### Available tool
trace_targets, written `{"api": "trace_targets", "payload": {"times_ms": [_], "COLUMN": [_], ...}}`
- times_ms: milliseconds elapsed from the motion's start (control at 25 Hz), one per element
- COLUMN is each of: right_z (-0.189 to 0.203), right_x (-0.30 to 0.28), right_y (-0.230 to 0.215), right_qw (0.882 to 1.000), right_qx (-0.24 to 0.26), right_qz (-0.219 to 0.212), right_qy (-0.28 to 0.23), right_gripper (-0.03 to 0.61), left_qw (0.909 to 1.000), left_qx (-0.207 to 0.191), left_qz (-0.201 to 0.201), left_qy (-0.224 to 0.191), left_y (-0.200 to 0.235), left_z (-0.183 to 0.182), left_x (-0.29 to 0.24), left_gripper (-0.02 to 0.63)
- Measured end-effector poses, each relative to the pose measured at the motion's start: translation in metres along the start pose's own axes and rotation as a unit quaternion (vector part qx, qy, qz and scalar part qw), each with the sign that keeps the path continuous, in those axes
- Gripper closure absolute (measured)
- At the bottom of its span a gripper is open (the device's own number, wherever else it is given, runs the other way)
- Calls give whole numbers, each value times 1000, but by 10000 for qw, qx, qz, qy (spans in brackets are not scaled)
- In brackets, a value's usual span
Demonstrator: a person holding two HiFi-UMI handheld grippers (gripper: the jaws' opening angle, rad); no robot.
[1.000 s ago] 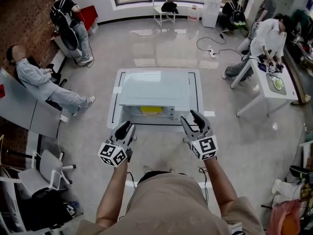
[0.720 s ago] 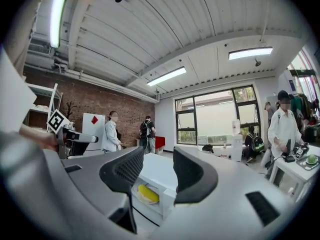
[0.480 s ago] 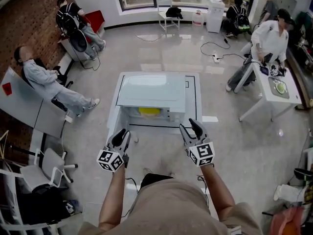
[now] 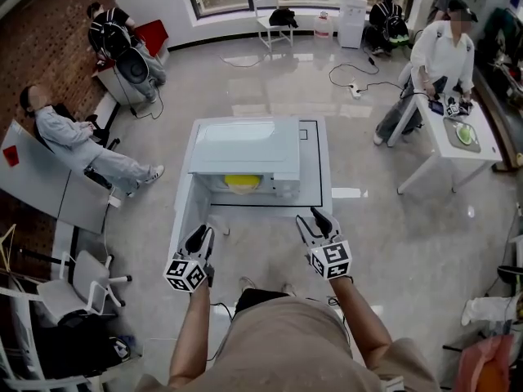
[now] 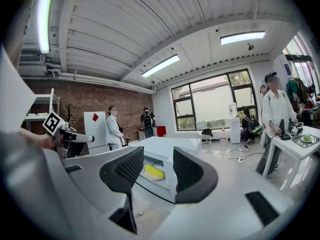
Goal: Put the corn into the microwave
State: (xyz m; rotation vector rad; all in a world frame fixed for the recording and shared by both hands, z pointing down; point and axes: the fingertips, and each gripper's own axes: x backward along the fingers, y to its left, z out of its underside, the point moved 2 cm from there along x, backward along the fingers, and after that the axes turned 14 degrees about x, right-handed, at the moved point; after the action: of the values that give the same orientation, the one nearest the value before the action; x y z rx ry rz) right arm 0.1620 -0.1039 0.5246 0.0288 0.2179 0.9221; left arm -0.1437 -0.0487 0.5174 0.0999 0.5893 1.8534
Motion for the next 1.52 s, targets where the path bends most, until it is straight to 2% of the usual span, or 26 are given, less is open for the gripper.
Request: {"api": "trace_targets", "payload": {"times_ms": [280,520,1080,1240,1320,1520], "right_z": [23,39,69,70,69,63], "right_x": [4,11,20,22,25,26], "right_y": [5,6,12,16,19,23], "right_qw": [9993,9976,9946,9943,9946,9957], "right_qx": [-282,-516,-659,-549,-415,-369], "right_qz": [-57,-46,-180,-289,-328,-407], "right_qy": [227,451,781,867,892,746], "right_gripper": [387,387,387,387,438,458], "left_qw": [9997,9991,9980,9975,9974,9976], "left_qx": [52,-68,-22,-21,-15,4], "left_qz": [-132,-132,-41,34,46,18], "left_qy": [221,393,626,708,720,694], "left_y": [-1,-6,-18,-27,-29,-28], "left_z": [31,44,66,73,75,76], "left_x": [3,3,10,10,12,13], "left_gripper": [522,522,522,522,522,522]}}
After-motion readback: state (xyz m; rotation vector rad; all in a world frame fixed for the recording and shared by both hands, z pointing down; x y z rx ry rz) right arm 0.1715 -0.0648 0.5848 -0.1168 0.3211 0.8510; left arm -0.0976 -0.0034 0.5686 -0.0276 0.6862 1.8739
